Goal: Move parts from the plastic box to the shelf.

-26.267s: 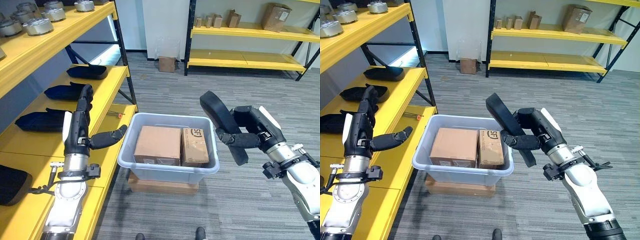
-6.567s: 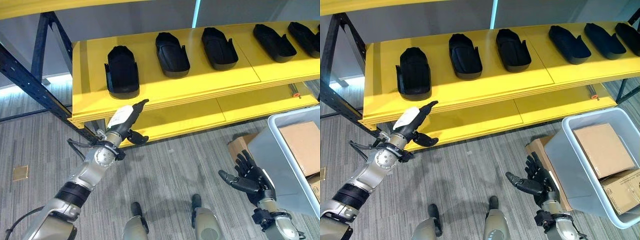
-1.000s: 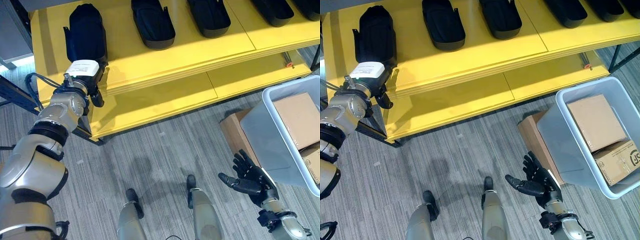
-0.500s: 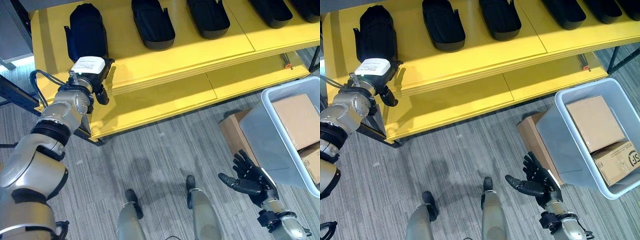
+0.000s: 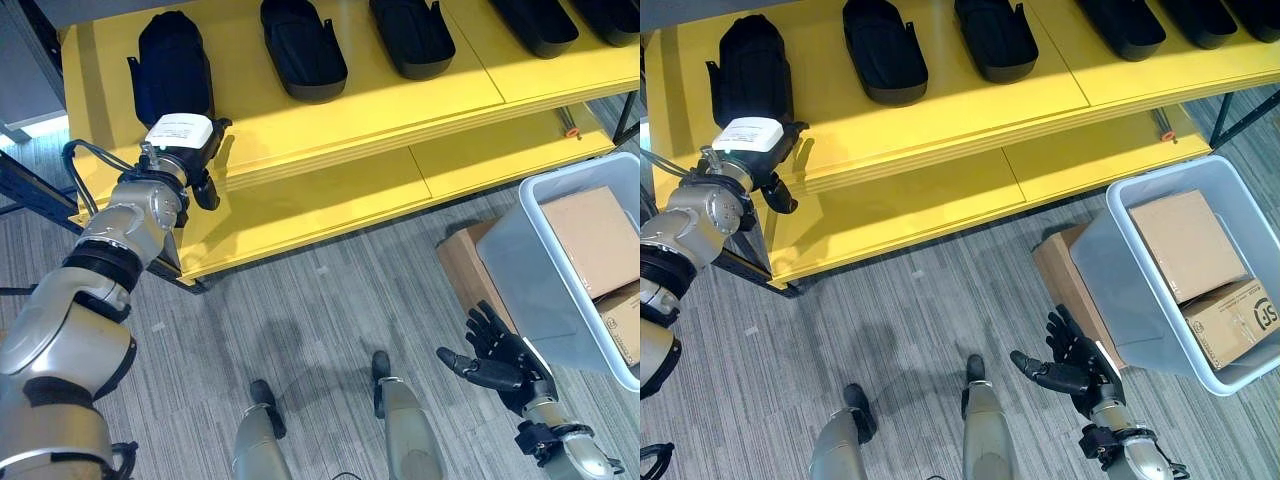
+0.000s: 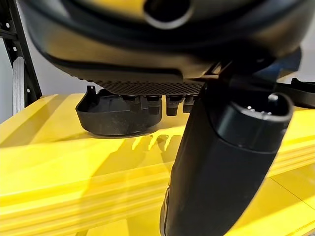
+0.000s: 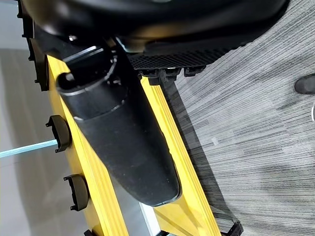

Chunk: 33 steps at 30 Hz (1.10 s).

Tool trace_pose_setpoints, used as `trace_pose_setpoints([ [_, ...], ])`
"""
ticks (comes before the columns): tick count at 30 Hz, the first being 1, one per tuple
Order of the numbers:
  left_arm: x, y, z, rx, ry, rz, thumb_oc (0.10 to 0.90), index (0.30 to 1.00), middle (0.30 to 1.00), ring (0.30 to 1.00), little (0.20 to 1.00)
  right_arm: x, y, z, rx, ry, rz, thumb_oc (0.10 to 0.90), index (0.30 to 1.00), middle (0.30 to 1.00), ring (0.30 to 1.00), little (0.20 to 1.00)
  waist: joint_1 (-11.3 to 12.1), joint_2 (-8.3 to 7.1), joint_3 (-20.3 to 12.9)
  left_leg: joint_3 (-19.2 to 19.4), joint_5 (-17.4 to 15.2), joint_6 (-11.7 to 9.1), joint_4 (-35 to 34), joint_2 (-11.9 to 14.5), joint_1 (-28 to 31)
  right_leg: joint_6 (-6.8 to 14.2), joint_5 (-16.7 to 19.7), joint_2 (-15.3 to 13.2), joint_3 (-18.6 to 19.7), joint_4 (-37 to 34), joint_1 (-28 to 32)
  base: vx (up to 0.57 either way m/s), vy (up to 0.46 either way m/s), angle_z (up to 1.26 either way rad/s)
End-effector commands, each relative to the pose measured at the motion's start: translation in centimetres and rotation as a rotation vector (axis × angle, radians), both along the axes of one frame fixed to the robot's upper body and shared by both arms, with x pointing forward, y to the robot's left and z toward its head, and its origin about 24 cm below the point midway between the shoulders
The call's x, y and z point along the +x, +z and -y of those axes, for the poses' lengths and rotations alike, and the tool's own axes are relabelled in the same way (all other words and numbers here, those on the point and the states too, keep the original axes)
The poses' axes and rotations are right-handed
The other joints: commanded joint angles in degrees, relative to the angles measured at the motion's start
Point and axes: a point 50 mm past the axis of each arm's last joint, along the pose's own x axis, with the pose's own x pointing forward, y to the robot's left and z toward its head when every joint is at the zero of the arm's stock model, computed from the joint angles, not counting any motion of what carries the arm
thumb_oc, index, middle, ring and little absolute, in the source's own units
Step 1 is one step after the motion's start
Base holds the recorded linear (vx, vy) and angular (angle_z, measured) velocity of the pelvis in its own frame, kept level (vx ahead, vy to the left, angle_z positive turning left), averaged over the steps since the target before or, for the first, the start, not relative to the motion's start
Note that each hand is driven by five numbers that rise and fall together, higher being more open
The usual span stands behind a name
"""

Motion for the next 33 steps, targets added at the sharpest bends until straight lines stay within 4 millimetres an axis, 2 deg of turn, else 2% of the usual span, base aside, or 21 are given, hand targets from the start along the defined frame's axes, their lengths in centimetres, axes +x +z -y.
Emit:
trace_pose_setpoints([
  [1, -0.9, 7.6, -0.4, -0.016, -0.008, 0.27, 0.9, 1.0, 1.0, 1.0, 1.0, 0.4, 2.9, 1.0, -0.02, 0.012, 0.137, 0.9, 1.0, 1.0, 1.0, 1.0, -1.24, 0.43, -3.98, -1.23, -1.99, 1.0, -0.86, 0.46, 0.03, -0.46, -4.31, 0.33, 1.46, -1.04, 4.05, 0.0, 0.0, 0.0],
  [14, -1.0, 8.3, -0.3, -0.013, -0.017, 0.312, 0.9, 1.0, 1.0, 1.0, 1.0, 0.4, 2.9, 1.2, -0.025, 0.008, 0.137, 0.9, 1.0, 1.0, 1.0, 1.0, -1.36, 0.32, -4.13, -1.25, -2.08, 1.07, -0.48, 0.48, -0.61, -0.44, -4.07, 0.29, 1.79, -0.88, 3.28, 0.0, 0.0, -0.01],
  [33, -1.1, 9.0, -1.3, -0.023, 0.039, 0.333, 0.9, 1.0, 1.0, 1.0, 1.0, 0.5, 3.0, 1.5, -0.034, 0.0, 0.139, 0.9, 1.0, 1.0, 1.0, 1.0, -1.66, 0.47, -4.06, -1.01, -2.26, 1.24, 0.53, 0.61, -2.17, -0.32, -3.5, 0.33, 2.43, -0.64, 1.48, 0.0, 0.0, 0.0],
])
